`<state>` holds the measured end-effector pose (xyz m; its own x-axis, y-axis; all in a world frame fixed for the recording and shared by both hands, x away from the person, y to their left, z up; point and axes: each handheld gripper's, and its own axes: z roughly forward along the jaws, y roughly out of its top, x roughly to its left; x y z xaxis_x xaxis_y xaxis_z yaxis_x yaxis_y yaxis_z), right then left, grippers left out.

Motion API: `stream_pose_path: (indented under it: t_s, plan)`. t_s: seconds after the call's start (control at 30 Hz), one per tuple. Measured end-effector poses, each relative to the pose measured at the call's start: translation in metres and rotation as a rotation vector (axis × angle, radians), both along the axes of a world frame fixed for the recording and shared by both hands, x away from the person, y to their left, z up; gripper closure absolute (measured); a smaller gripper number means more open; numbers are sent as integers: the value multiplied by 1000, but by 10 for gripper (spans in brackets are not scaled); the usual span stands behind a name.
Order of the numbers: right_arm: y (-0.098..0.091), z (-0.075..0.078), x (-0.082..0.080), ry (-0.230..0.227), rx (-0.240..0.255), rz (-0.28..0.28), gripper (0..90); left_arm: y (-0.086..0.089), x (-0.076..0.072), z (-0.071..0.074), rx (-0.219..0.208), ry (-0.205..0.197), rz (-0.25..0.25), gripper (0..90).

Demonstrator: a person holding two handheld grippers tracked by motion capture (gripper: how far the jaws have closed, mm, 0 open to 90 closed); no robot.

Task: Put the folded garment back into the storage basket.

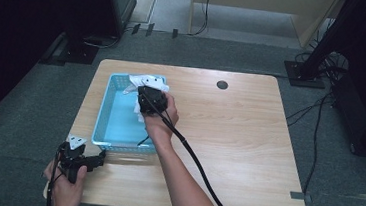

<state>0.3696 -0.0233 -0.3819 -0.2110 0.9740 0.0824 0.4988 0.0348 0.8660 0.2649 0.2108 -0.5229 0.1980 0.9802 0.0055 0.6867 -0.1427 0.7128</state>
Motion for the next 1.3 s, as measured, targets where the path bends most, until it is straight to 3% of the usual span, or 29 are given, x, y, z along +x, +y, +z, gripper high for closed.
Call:
stream_pose_path:
  t_s: [0.37,0.8,1.3]
  plan:
    - [28,-23,8,36,3,17,709,0,0,0,2,-1,-1,0]
    - [56,-69,25,103,-55,20,704,0,0,0,0,3,-1,0]
    - [81,-82,39,170,-133,7,696,0,0,0,0,1,0,0]
